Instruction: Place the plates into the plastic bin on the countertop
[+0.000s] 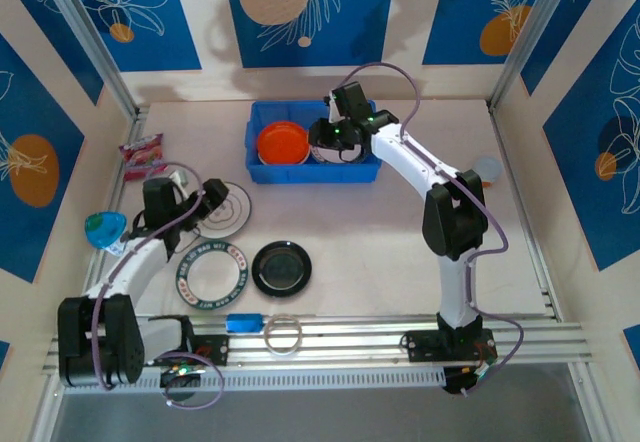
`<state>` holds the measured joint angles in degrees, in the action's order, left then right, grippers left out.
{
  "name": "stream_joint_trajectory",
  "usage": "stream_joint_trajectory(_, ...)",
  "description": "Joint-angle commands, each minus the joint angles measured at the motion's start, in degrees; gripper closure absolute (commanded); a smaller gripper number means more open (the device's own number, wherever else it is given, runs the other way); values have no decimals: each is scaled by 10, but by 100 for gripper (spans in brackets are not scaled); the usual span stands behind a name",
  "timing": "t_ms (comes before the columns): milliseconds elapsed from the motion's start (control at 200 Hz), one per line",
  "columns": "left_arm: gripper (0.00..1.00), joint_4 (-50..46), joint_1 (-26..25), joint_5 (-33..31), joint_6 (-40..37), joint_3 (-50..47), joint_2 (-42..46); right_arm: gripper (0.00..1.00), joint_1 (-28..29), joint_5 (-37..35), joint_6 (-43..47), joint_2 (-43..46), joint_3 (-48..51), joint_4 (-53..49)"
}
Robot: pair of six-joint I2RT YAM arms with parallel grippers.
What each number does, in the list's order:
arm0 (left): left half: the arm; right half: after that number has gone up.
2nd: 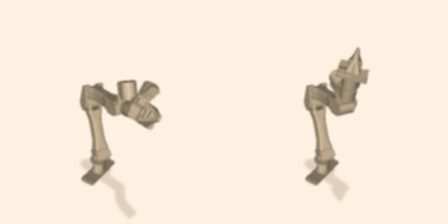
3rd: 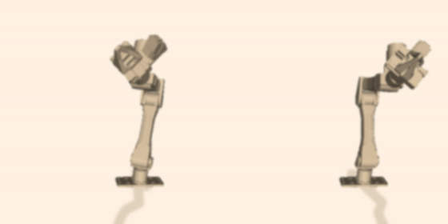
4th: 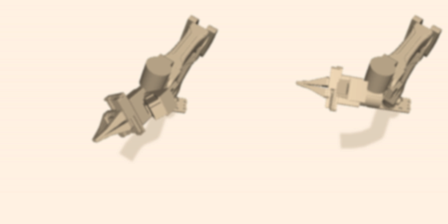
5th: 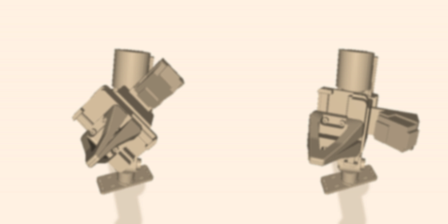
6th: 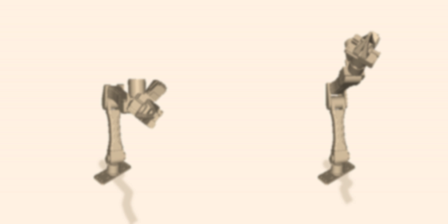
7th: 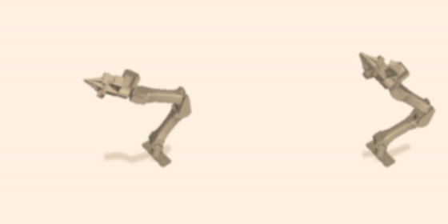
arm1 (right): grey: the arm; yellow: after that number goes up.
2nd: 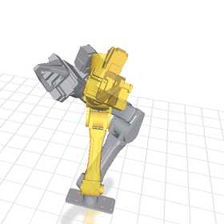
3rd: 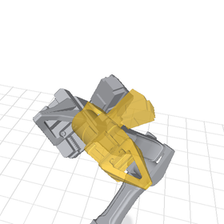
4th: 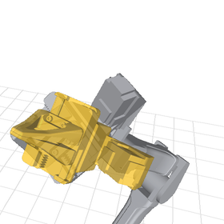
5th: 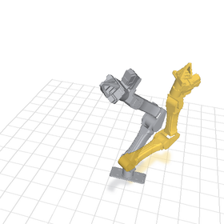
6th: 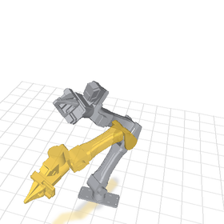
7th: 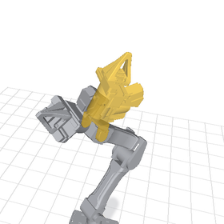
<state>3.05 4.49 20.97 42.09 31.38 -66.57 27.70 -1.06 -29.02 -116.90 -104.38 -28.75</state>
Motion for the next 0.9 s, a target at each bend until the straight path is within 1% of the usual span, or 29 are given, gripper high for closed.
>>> stream_joint_trajectory(0, 4, -33, 50, 16, 30, -19, 27, 65, -3, 17, -6, 17, 21, 17)
stream_joint_trajectory(130, 4, -114, 89, -9, -12, -11, 52, 65, -4, 27, -10, 17, 30, 26)
stream_joint_trajectory(195, 4, -166, 97, -40, -39, 2, 64, 65, -5, 33, -13, 16, 34, 28)
stream_joint_trajectory(260, 5, -192, 101, -57, -62, 7, 76, 66, -5, 38, -13, 15, 35, 30)
stream_joint_trajectory(345, 6, -202, 104, -60, -74, 6, 80, 66, -5, 45, -13, 13, 37, 33)
stream_joint_trajectory(450, 10, -194, 105, -51, -76, 0, 73, 68, -5, 70, -8, 21, 50, 45)
stream_joint_trajectory(515, 10, -189, 105, -47, -78, -4, 72, 68, -3, 125, 13, 26, 59, 59)
stream_joint_trajectory(625, 10, -180, 106, -36, -78, -7, 85, 68, 12, 193, 56, 26, 55, 36)
stream_joint_trajectory(725, 10, -176, 106, -18, -78, 0, 97, 67, 36, 224, 95, 25, 46, -3)
stream_joint_trajectory(795, 9, -171, 106, 4, -79, 9, 98, 63, 58, 231, 120, 26, 45, -24)
stream_joint_trajectory(890, 8, -166, 106, 37, -76, 24, 94, 60, 84, 249, 124, 26, 54, -28)
